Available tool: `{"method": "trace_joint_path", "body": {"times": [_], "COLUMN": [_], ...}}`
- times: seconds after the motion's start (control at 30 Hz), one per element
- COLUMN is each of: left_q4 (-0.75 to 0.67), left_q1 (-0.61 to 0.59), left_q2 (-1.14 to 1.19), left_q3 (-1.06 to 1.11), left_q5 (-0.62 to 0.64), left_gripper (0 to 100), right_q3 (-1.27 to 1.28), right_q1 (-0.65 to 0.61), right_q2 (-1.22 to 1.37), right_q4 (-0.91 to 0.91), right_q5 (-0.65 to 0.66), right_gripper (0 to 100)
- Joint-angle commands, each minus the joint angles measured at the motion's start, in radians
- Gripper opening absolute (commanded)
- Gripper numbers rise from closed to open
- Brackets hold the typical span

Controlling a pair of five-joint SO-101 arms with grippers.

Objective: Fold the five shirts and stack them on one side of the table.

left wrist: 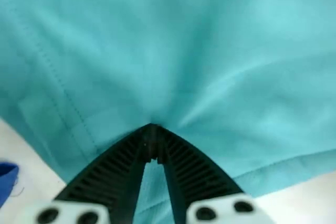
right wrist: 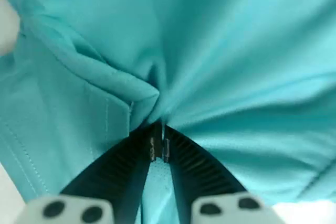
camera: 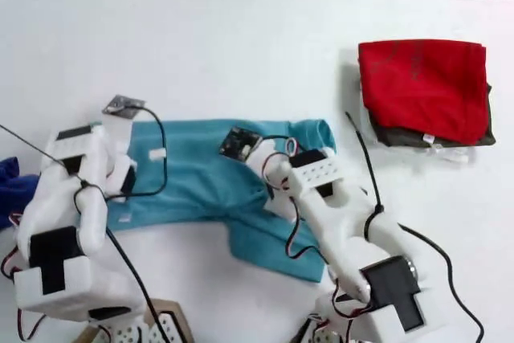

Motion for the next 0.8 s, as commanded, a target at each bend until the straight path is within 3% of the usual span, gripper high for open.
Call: {"method": "trace_joint_path", "body": {"times": [0.0, 0.13, 0.43, 0.77], "left_q4": [-0.021, -0.021, -0.021, -0.020], "left_q1": [-0.014, -0.014, -0.014, -0.015], "left_q2": [-0.002, 0.000, 0.000, 0.000], "left_q3": [0.004, 0.004, 0.005, 0.007], "left_q5": [-0.003, -0.003, -0.003, -0.003], "left_gripper": [3, 3, 3, 3], "right_q3": [-0.066, -0.112, -0.011, -0.120], "right_q1": [0.047, 0.050, -0.127, 0.185], "right_q2": [-0.081, -0.182, -0.154, 0.133], "right_q4": [0.013, 0.016, -0.065, -0.328], "right_q5": [0.002, -0.002, 0.002, 0.005], "right_gripper": [1.9, 1.9, 1.9, 1.9]}}
